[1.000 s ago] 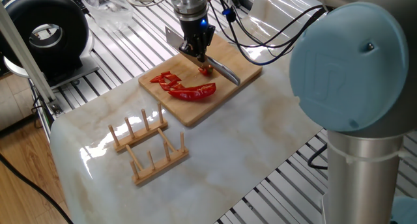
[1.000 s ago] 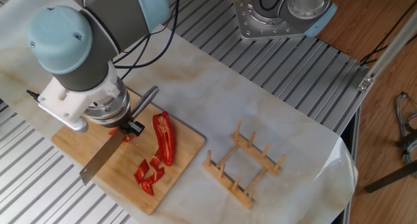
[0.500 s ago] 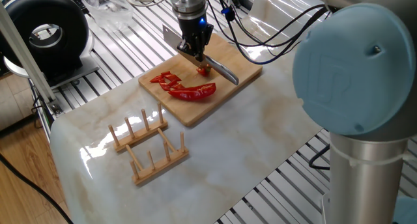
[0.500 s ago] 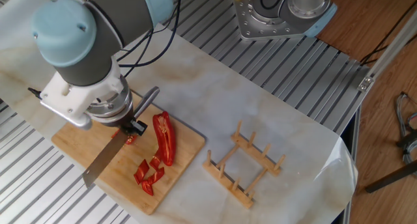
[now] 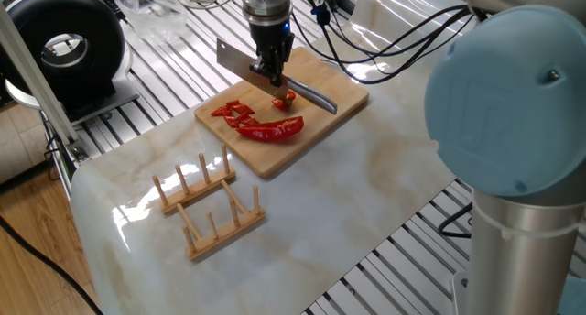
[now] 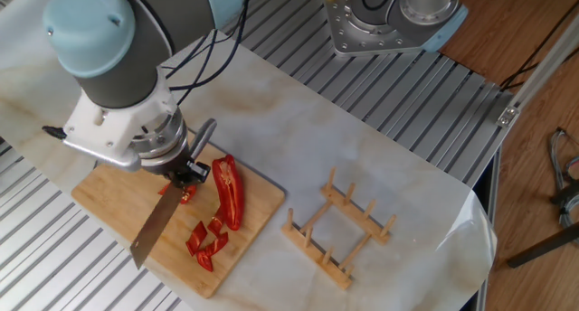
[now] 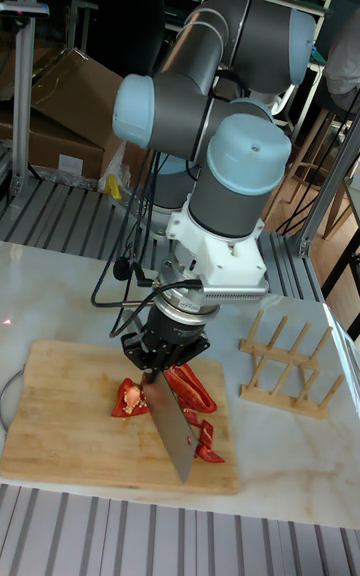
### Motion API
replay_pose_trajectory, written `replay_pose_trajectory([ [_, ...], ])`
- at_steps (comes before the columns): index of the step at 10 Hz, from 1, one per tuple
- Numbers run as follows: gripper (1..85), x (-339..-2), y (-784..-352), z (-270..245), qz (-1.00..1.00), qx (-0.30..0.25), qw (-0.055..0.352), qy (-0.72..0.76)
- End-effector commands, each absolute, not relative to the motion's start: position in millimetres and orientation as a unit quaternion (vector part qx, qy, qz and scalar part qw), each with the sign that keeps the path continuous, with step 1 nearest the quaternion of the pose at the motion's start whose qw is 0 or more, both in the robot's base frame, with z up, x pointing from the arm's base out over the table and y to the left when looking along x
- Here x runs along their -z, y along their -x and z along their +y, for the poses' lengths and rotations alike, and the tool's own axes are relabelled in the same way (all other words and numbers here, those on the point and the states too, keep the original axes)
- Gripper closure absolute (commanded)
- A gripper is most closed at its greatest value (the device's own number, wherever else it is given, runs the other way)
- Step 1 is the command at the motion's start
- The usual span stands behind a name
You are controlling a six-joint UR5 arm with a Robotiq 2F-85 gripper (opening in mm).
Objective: Chop the chili peppers
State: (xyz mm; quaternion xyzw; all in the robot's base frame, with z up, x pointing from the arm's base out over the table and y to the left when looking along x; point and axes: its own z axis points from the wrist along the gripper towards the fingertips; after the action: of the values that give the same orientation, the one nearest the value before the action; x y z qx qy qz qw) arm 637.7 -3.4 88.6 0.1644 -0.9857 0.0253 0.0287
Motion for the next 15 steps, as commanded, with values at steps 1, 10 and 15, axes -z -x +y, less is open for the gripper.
replay_pose_trajectory([
  [1,84.3,-99,-636,-8,-0.986,-0.033,0.018,-0.161],
  [10,84.3,-105,-637,-24,-1.0,-0.01,0.001,-0.021],
  [15,84.3,-101,-639,-32,-0.999,-0.015,-0.006,0.044],
])
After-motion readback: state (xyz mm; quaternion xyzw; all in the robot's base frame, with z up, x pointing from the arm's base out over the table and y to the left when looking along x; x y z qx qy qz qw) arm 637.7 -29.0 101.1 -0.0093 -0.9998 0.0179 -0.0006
